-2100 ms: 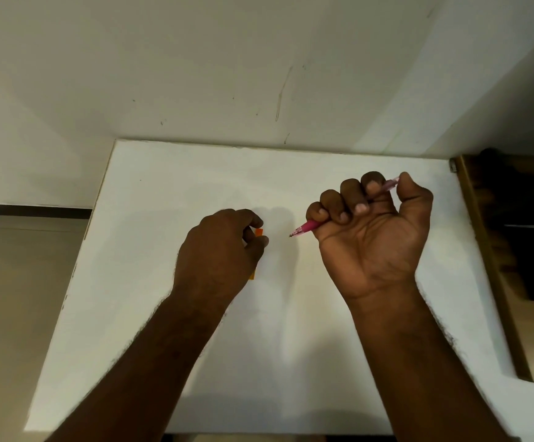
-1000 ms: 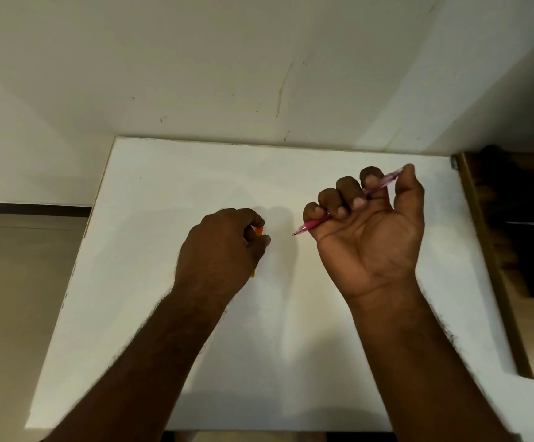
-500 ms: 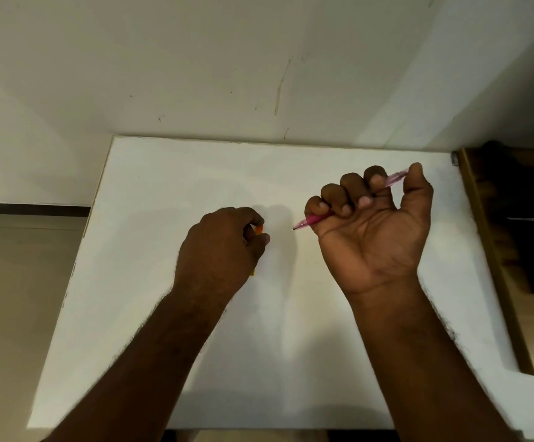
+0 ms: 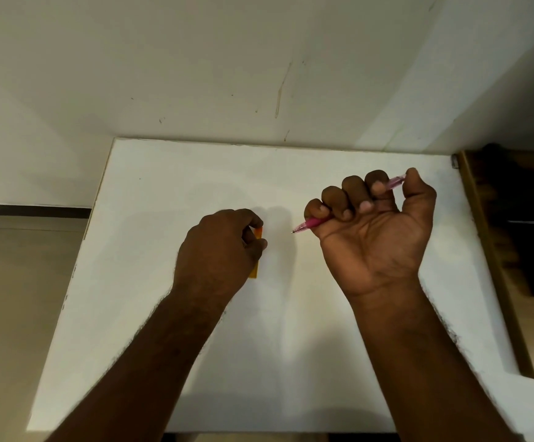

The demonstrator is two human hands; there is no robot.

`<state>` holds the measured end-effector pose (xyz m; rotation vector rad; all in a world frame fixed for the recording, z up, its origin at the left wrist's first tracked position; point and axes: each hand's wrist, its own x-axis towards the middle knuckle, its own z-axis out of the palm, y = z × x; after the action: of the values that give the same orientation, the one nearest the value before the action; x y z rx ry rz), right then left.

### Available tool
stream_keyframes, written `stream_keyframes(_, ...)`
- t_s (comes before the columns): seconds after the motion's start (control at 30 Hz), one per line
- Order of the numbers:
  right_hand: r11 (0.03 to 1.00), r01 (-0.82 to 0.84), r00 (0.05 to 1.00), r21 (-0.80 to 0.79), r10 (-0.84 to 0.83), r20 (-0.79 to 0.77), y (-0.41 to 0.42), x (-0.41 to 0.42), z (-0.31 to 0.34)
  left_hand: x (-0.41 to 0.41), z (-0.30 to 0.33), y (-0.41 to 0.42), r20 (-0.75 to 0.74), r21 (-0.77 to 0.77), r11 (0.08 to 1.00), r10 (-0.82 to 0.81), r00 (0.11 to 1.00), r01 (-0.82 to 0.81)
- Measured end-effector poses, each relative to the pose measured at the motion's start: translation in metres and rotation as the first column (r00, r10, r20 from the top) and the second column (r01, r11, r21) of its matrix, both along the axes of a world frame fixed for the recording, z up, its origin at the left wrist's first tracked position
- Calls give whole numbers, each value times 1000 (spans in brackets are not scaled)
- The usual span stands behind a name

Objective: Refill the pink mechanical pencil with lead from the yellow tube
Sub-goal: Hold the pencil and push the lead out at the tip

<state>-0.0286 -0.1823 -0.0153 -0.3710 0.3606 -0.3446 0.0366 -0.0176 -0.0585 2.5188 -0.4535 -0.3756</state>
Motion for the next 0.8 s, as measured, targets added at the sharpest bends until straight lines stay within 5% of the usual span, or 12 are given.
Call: stream_keyframes(0.8,999,0,1000,-33,-1,-28,0,1,3,1,0,0,24,-20,1000,4,1000,-4)
